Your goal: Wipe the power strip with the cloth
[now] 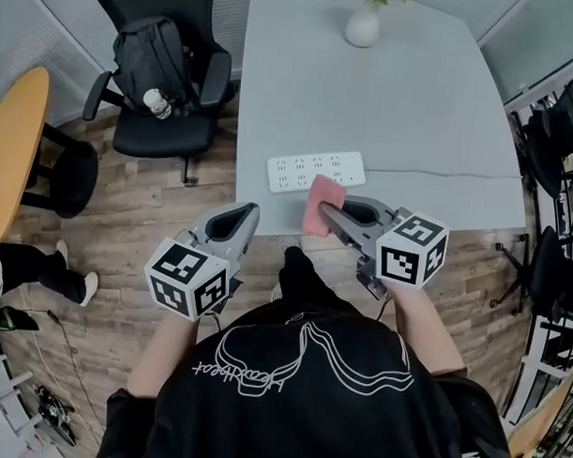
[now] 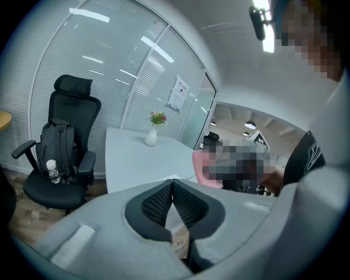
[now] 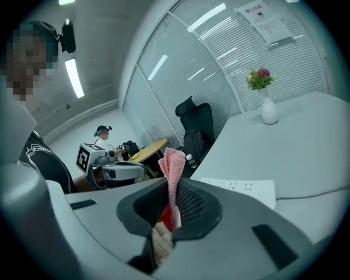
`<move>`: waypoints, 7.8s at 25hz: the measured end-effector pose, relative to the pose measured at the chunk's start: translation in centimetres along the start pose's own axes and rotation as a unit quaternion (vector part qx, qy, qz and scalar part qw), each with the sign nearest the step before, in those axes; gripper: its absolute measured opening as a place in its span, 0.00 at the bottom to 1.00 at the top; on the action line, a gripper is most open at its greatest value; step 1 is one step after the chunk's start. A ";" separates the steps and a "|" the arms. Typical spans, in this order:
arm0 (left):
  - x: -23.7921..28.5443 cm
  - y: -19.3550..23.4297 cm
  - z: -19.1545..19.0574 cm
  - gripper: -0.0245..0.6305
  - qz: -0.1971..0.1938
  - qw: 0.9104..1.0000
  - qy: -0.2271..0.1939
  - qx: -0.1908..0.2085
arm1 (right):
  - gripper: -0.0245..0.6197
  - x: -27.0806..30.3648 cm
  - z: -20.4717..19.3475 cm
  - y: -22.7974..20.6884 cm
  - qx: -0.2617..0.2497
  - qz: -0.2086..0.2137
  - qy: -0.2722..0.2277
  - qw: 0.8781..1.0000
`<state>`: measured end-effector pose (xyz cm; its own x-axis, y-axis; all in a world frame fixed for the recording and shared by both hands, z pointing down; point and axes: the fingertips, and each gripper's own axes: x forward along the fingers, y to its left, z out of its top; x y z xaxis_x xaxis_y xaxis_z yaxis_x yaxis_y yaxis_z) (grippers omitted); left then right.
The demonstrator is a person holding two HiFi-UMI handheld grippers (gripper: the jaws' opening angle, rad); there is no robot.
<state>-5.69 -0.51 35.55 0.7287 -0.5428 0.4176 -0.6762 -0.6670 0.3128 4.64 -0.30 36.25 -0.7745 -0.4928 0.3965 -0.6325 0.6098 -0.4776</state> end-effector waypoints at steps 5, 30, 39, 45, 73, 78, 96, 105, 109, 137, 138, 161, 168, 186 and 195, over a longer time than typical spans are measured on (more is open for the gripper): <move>1.9 2.5 0.5 0.06 0.023 1.000 0.014 -0.012 | 0.10 2.8 0.9 -2.4 0.003 0.019 0.023 1.000; 5.5 11.1 -2.1 0.06 0.057 0.993 0.040 -0.095 | 0.10 14.1 -0.5 -6.2 -0.001 0.054 0.146 0.988; 5.5 12.2 -3.2 0.06 0.061 0.991 0.047 -0.112 | 0.10 16.3 -2.8 -6.8 -0.019 0.031 0.182 0.983; 5.7 12.6 -4.4 0.06 0.061 0.989 0.062 -0.116 | 0.10 17.3 -3.8 -7.8 -0.041 -0.002 0.209 0.977; 6.5 11.7 -5.2 0.06 0.040 0.988 0.075 -0.127 | 0.10 17.2 -5.1 -9.2 -0.029 -0.032 0.256 0.966; 6.9 11.4 -5.2 0.06 0.034 0.989 0.076 -0.126 | 0.10 16.3 -4.9 -10.2 -0.021 -0.046 0.251 0.967; 7.8 10.8 -4.9 0.06 0.012 0.989 0.080 -0.127 | 0.10 13.6 -4.8 -12.9 -0.002 -0.083 0.245 0.966; 8.3 10.1 -4.7 0.06 0.002 0.989 0.080 -0.127 | 0.10 11.8 -4.9 -14.3 0.007 -0.104 0.240 0.965; 8.5 10.0 -4.5 0.06 -0.002 0.989 0.079 -0.128 | 0.10 11.3 -5.0 -14.7 0.015 -0.106 0.236 0.966; 11.3 7.5 -3.5 0.06 -0.023 0.991 0.086 -0.104 | 0.10 4.8 -5.2 -19.9 0.044 -0.161 0.226 0.960; 11.4 7.4 -3.4 0.06 -0.024 0.991 0.085 -0.104 | 0.10 4.6 -5.2 -20.2 0.044 -0.165 0.226 0.959; 12.7 6.0 -3.6 0.06 -0.043 0.990 0.097 -0.097 | 0.10 0.2 -5.6 -23.4 0.080 -0.202 0.208 0.954; 12.0 6.7 -3.4 0.06 -0.034 0.990 0.089 -0.100 | 0.10 0.5 -3.9 -21.7 0.067 -0.188 0.202 0.959; 8.1 8.8 -4.6 0.06 0.018 0.990 0.079 -0.119 | 0.10 9.8 -1.4 -12.2 0.005 -0.053 0.201 0.978; 6.8 9.8 -5.0 0.06 0.039 0.988 0.076 -0.130 | 0.10 14.7 -3.2 -9.2 -0.030 -0.011 0.237 0.971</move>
<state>-7.89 -8.23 45.74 0.6620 -0.4905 0.5667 -0.7489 -0.4624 0.4746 -0.94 -11.17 48.97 -0.6621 -0.1727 0.7293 -0.6361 0.6441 -0.4249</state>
